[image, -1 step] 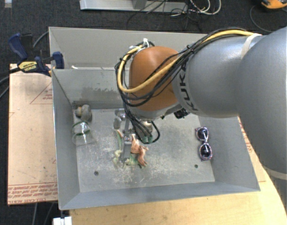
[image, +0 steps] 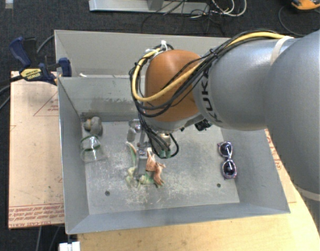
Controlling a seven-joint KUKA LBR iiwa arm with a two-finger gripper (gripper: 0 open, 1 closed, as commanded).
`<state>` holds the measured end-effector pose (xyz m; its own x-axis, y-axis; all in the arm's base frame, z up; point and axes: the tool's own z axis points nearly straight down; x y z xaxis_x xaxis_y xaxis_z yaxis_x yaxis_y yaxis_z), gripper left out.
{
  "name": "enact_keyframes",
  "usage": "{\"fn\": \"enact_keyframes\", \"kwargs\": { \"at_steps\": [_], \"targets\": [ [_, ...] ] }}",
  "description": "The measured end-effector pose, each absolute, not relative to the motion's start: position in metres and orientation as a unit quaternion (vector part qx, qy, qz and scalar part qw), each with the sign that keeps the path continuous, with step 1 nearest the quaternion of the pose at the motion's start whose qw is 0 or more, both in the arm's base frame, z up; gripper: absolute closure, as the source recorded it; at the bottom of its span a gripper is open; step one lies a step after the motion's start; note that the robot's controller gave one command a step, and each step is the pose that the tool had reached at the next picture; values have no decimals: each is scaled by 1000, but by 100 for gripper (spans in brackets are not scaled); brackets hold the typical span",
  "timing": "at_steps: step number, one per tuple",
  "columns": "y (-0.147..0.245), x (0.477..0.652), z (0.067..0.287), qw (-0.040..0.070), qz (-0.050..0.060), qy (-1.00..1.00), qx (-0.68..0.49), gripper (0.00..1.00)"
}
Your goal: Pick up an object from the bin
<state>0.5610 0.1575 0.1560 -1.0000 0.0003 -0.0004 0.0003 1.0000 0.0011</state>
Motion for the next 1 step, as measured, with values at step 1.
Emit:
{"fn": "enact_keyframes", "kwargs": {
  "at_steps": [1],
  "targets": [
    [75, 548, 114, -2, 1, 997, -81, 0]
  ]
}}
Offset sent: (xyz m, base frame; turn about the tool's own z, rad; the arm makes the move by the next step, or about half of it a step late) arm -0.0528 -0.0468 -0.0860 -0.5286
